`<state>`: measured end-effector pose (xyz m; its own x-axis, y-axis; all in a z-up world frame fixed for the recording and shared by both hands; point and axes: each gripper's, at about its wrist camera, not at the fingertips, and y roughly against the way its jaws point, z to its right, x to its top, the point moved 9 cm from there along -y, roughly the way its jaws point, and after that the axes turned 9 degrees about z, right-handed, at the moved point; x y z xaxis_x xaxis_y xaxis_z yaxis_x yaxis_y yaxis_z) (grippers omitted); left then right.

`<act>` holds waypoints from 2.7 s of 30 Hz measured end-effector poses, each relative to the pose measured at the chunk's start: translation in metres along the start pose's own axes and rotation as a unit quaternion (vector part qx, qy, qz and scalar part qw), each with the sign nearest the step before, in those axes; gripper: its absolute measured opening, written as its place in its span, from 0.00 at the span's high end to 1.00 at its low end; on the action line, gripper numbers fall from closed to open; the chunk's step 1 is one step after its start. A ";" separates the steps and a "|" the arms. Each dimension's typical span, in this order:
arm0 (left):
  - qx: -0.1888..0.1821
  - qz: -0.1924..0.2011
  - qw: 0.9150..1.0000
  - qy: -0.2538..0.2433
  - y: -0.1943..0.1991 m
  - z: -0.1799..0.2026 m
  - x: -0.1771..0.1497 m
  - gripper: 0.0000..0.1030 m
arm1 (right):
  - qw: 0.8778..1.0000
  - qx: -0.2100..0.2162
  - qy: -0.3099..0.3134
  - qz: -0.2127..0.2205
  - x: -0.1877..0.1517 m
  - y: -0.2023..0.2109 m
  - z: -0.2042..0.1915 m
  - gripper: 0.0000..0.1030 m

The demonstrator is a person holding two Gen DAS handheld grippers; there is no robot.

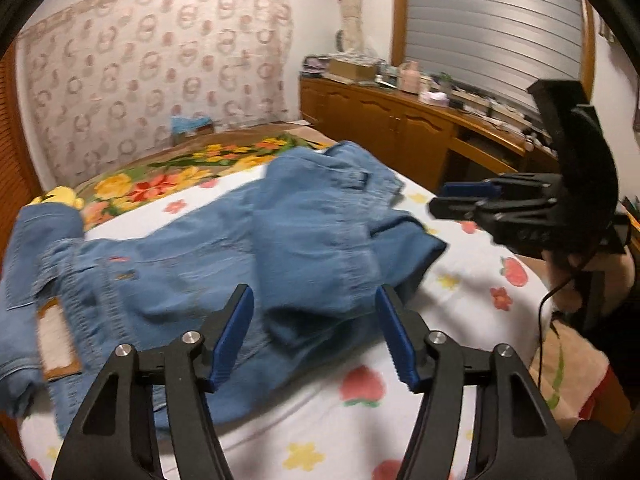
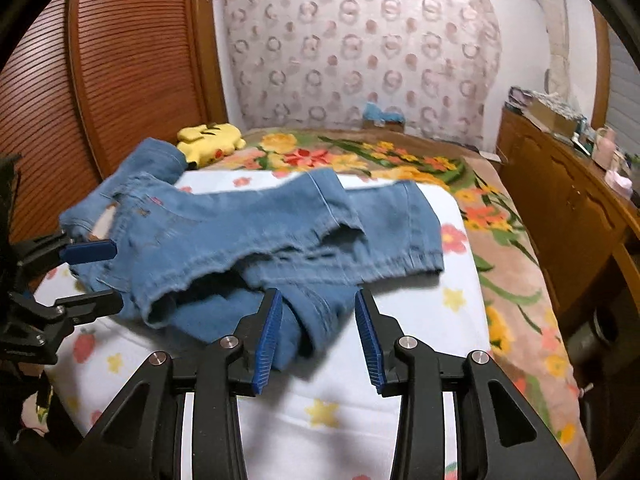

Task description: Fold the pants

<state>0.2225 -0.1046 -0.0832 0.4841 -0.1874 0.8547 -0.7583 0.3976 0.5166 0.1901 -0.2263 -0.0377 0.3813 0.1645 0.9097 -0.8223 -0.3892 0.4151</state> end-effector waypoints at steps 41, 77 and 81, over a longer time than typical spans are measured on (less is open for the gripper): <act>0.167 0.009 0.982 0.084 0.098 -0.157 -0.034 0.76 | 0.999 0.042 -0.020 -0.007 -0.011 -0.020 -0.009 0.61; 0.125 -0.036 0.991 -0.015 -0.002 -0.120 0.013 0.90 | 0.999 0.041 -0.015 0.000 -0.024 -0.021 -0.017 0.60; 0.164 -0.015 0.986 0.008 0.027 -0.164 0.028 0.90 | 0.999 0.040 -0.016 0.002 -0.022 -0.021 -0.015 0.60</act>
<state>0.2871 0.0486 -0.0532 0.5128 -0.1784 0.8398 -0.8431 0.0801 0.5318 0.1922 -0.2081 -0.0661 0.3935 0.1339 0.9095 -0.7879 -0.4606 0.4087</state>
